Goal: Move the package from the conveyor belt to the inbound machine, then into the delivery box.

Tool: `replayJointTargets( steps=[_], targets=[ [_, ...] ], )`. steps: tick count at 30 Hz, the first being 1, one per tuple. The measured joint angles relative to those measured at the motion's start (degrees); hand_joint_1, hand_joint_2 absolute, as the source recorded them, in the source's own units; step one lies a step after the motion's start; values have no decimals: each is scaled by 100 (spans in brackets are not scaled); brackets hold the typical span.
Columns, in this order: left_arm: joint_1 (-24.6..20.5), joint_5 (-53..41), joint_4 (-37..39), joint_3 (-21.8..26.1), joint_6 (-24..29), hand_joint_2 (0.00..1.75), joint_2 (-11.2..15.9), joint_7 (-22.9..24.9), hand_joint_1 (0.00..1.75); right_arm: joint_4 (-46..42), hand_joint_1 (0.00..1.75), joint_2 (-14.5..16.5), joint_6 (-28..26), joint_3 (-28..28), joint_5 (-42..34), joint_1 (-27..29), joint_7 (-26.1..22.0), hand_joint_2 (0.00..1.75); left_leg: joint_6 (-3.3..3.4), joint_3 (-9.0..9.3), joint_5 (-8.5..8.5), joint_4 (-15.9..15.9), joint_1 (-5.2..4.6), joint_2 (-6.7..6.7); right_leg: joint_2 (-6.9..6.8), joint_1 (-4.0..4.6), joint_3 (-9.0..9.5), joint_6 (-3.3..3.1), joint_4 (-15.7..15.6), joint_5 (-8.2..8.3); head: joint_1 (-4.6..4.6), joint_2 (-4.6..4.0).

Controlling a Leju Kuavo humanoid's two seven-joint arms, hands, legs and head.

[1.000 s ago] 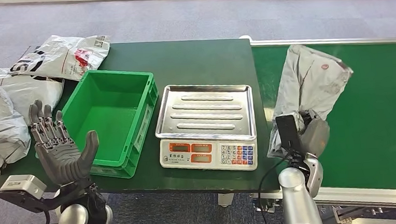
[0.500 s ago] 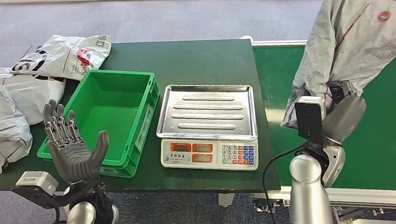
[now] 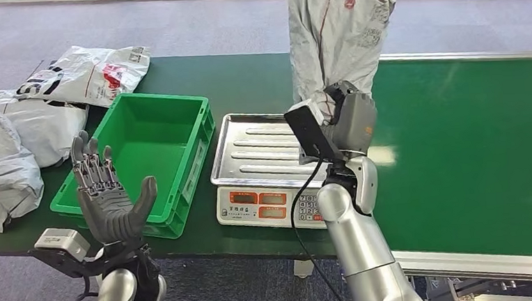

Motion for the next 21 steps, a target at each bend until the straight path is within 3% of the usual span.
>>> replayJointTargets(
  steps=[10, 15, 21],
  targets=[
    [-129, 2, 132, -204, 0, 175, 5, -15, 0, 1257, 175, 14, 467, 993, -799, -933, 359, 175, 4, 0, 3, 1, -6, 1, 0, -4, -1, 2, -1, 2, -1, 0],
    [-159, 2, 137, -227, 0, 175, 7, -14, 0, 1618, 175, 14, 451, 1580, -1110, -1139, 478, 175, 4, 0, 3, 1, -5, 1, 1, -3, -3, 1, 0, 1, -1, 0],
    [-160, 22, 135, -227, 1, 175, 7, 17, 0, 1830, 175, 14, 446, 1866, -1234, -1261, 515, 175, 5, -1, 2, 1, -6, 1, 0, -3, -3, 2, -1, 1, -1, 0]
  ],
)
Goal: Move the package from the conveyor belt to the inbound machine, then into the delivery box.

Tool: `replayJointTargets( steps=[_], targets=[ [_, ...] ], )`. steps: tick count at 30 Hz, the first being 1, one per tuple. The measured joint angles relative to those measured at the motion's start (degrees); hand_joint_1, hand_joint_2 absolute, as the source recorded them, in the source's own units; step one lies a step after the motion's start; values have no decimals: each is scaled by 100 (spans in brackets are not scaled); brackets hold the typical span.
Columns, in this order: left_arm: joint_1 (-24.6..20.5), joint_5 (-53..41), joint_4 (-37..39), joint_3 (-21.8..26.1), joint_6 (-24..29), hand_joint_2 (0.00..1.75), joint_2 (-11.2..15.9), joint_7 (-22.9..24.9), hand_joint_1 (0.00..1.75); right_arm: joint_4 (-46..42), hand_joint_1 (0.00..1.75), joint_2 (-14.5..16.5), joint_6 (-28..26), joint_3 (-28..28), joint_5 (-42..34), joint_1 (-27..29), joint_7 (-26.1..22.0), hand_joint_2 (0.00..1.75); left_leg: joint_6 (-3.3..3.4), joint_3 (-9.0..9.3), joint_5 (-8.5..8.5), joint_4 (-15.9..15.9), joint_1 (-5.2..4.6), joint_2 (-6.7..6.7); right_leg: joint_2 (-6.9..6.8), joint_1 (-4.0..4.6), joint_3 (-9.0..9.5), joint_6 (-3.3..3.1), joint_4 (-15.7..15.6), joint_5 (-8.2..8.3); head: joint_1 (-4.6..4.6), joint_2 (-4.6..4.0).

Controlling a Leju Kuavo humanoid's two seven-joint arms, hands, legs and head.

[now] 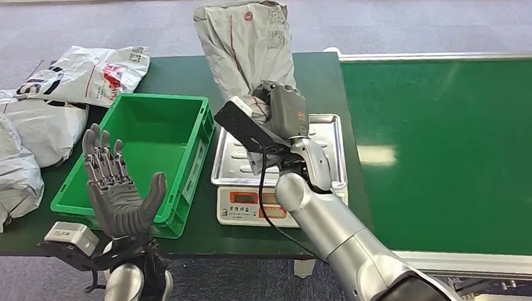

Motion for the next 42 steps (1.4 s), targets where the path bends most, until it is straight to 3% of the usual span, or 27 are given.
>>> replayJointTargets(
  steps=[17, 18, 21, 22, 26, 42],
  targets=[
    [0, 2, 0, 0, -1, 175, 0, 5, 0, 210, 175, 0, -47, 183, -70, -54, 5, 175, 0, 1, 0, 0, 0, 0, -1, 0, 0, 0, 0, 0, 1, 0],
    [0, 2, 0, 0, -1, 175, 0, 5, 0, 214, 153, 0, -57, 201, -85, -54, 5, 175, 0, 1, 0, 0, 0, 0, -1, 0, 0, 0, 0, 0, 1, 0],
    [0, 2, 0, 0, -1, 175, 0, 5, 0, 226, 22, 0, -72, 234, -122, -54, 6, 175, 0, 0, 0, 0, 0, 0, -1, 0, 0, 0, 0, 0, 0, 0],
    [0, 2, -1, 0, -1, 175, 0, 5, 0, 231, 0, 0, -78, 240, -148, -56, 9, 175, 0, 0, 0, 0, 0, 0, -1, -1, 1, 0, 0, 0, 0, 0],
    [3, -5, -19, 0, -1, 175, 0, 19, 0, 266, 0, 0, -141, 299, -293, -65, 45, 0, 0, 1, 0, 0, 0, 0, -1, -1, 1, 0, 0, 0, 0, 0],
    [7, -45, -55, 3, -17, 175, 0, 64, 0, 351, 0, 0, -504, 385, 80, -86, 86, 0, 0, 1, 0, 0, 0, 0, -1, -1, 1, 0, 0, 0, 0, 0]
  ],
)
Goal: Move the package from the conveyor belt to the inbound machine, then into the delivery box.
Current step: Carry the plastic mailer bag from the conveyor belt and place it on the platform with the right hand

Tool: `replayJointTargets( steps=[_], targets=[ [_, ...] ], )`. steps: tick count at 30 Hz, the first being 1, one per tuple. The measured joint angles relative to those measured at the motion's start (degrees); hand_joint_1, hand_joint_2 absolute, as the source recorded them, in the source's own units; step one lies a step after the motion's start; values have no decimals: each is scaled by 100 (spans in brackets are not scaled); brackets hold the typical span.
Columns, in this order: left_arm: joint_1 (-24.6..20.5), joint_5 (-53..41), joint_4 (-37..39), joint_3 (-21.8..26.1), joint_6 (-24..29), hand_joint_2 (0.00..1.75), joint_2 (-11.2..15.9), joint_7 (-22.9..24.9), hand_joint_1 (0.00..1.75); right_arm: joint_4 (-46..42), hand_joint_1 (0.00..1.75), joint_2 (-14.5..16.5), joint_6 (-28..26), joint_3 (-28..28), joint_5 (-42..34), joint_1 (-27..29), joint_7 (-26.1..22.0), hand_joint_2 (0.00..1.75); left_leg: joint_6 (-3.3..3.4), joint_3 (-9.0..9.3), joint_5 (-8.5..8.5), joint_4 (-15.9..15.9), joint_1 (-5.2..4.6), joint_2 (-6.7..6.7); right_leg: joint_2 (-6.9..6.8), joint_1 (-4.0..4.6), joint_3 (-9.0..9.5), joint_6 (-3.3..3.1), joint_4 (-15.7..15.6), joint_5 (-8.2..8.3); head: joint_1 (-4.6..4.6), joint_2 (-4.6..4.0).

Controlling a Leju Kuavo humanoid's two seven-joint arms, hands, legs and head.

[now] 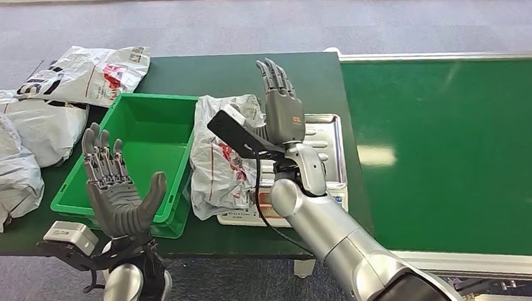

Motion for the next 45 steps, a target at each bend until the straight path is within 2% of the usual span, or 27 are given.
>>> replayJointTargets(
  steps=[9, 21, 23, 25, 28, 32, 34, 36, 39, 45],
  targets=[
    [3, -3, -15, 3, 10, 175, 0, 7, 0, -402, 0, 0, -19, -205, 1313, 185, 487, 0, 0, 0, 0, 0, 0, 0, 0, 0, -1, 0, 0, 0, 0, 0],
    [2, -59, -13, 4, 11, 175, -2, 32, 0, -670, 0, 0, -23, -491, 1585, 331, 549, 0, 0, 1, 0, 0, 0, 1, 2, 0, -1, 0, 0, 0, -1, 0],
    [2, -139, -15, 4, 25, 175, -2, 33, 0, -816, 0, 0, -23, -563, 1480, 421, 317, 87, 0, 2, 0, 1, 0, 0, 1, 0, -2, 0, 0, 0, -1, 0],
    [-3, -474, -23, 5, 123, 175, 6, 84, 0, -1413, 0, -1, -28, -792, 1134, 700, -405, 175, 0, -2, 1, 4, 0, -10, -6, 1, -5, 0, -1, -1, -1, 0],
    [-120, -1647, -15, 17, 338, 175, 37, 410, 0, -3011, 0, -2, -49, -1384, 413, 1302, -1765, 175, 0, -15, 0, 5, -1, -44, -34, 1, -4, 8, -3, -7, -1, 0],
    [-778, -3740, 360, 9, 242, 175, 219, 1267, 0, -4974, 0, -21, -67, -2032, -547, 2089, -2770, 175, 9, -16, -4, 6, -11, -61, -51, -2, 1, 22, -8, -14, 1, 0],
    [-1287, -4653, 831, -43, 55, 175, 387, 1721, 0, -5656, 0, -53, -62, -2216, -806, 2289, -2980, 175, 11, -13, -5, 6, -17, -43, -38, -5, -3, 22, -8, -8, 1, 0],
    [-1788, -5206, 1376, -117, -74, 175, 537, 1915, 0, -6090, 0, -83, -52, -2317, -852, 2397, -3021, 175, 12, -7, -4, 6, -18, -17, -15, -6, -4, 21, -8, 3, 1, 0],
    [-2338, -5626, 2083, -222, -184, 175, 724, 1947, 0, -6372, 0, -112, -39, -2419, -854, 2465, -3057, 175, 16, 1, 1, 6, -17, 15, 11, -6, -5, 20, -7, 14, 1, 0],
    [-2924, -5828, 2993, -348, -352, 175, 979, 1854, 0, -6398, 0, -126, -29, -2529, -799, 2483, -3063, 175, 16, 2, 10, 6, -17, 19, 15, -5, -7, 17, -5, 19, 1, 0]
  ],
)
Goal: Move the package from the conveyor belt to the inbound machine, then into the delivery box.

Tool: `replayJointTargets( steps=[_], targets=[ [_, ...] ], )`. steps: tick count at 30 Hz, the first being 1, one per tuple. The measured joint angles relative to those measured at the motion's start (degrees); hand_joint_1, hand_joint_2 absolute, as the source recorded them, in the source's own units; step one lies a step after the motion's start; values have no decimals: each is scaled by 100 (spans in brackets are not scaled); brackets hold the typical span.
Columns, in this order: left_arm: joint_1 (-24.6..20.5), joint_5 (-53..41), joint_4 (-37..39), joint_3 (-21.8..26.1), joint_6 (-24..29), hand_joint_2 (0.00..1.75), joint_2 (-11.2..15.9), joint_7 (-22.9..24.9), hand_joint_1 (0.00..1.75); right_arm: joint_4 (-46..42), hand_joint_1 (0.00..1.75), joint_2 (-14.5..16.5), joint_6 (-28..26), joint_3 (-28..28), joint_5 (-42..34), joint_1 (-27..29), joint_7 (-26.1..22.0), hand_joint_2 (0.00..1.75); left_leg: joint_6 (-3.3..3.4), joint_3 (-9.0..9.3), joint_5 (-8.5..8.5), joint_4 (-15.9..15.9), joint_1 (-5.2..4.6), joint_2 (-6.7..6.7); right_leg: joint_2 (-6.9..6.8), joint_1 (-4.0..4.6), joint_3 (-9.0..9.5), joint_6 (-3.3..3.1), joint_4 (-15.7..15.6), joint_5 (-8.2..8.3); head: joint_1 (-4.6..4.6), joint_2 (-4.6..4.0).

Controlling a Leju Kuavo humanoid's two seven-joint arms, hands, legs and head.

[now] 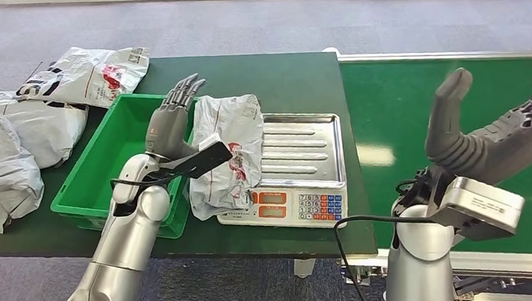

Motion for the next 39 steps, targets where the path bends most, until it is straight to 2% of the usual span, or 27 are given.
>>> replayJointTargets(
  steps=[8, 10, 14, 17, 24, 39],
  targets=[
    [-410, 3, 637, -104, -150, 175, 120, -52, 0, 0, 0, -1, 2, -41, 179, 4, 164, 175, 1, -5, -1, 0, -1, -3, -2, 0, 0, 0, 0, 0, 1, 0],
    [-537, 19, 834, -173, -455, 175, 167, -108, 0, 3, 0, -1, 4, -45, 157, 3, 138, 175, 1, -7, -1, 0, -1, -5, -5, 0, 0, 1, 0, -1, 1, 0],
    [-853, 226, 1443, -348, -1406, 175, 344, -430, 0, 54, 0, -2, 12, -45, 47, -3, 57, 175, 0, -7, 1, 0, -1, -5, -5, 0, 0, 0, 0, 0, 1, 0],
    [-1061, 318, 1923, -471, -1749, 175, 510, -602, 0, 110, 0, -4, 15, -45, -11, -7, 28, 175, 0, -5, 3, -1, 0, -4, -4, 0, 0, -1, 3, 1, 1, 0],
    [-1295, 345, 2469, -608, -1858, 175, 692, -647, 0, 189, 0, -5, 17, -45, -48, -12, 0, 175, -4, -8, 6, -1, 1, -9, -7, 2, -1, -2, 5, 0, 1, 0],
    [-1533, 397, 2923, -753, -1978, 175, 766, -690, 0, 279, 0, -5, 17, -45, -105, -16, -66, 175, -4, -7, 7, -1, 1, -11, -9, 1, 0, -2, 5, 1, 0, 0]
  ],
)
